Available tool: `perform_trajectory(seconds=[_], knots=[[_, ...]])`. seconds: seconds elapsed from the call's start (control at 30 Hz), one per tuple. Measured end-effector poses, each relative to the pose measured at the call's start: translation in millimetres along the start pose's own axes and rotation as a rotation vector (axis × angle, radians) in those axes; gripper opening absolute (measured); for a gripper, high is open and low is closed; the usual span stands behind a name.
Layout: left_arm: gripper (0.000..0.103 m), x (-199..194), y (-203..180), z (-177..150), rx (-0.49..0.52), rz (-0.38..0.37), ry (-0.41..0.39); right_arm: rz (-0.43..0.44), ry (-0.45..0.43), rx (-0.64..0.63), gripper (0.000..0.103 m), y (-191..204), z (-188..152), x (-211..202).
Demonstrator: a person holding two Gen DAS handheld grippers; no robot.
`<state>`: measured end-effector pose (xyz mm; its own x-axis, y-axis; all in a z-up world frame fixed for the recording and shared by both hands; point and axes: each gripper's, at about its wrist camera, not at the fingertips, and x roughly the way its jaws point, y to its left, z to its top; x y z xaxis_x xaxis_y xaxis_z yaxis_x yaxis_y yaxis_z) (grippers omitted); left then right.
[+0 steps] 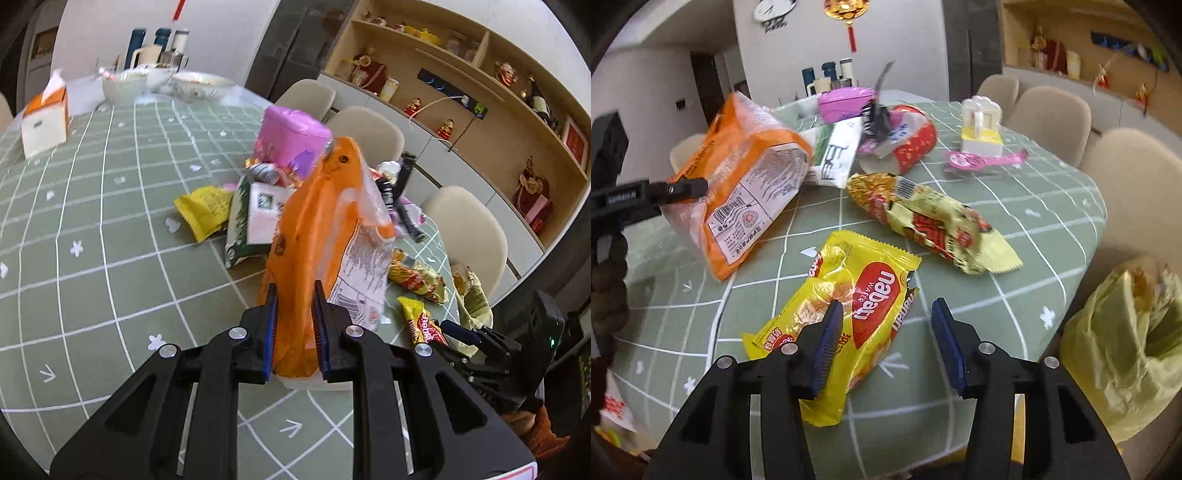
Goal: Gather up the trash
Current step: 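Lift the orange bag with the left gripper while the right gripper grasps the yellow wafer pack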
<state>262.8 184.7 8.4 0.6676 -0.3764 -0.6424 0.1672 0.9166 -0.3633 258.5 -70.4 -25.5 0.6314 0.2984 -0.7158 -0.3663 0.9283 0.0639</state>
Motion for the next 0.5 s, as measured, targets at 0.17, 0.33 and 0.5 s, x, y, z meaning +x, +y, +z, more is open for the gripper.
perform_trajectory(seconds=[0.17, 0.33, 0.5], knots=[[0.017, 1.4, 13.0, -1.4, -0.048, -0.020, 0.003, 0.127, 0.026, 0.059, 0.047, 5.4, 13.9, 4.0], [0.017, 0.1, 16.1, -2.0, -0.050, -0.045, -0.016, 0.105, 0.041, 0.071, 0.048, 13.7, 14.7, 8.7], [0.017, 1.2, 23.5, -1.1, -0.077, -0.058, -0.013, 0.057, 0.022, -0.060, 0.047, 47.6, 14.8, 14.6]])
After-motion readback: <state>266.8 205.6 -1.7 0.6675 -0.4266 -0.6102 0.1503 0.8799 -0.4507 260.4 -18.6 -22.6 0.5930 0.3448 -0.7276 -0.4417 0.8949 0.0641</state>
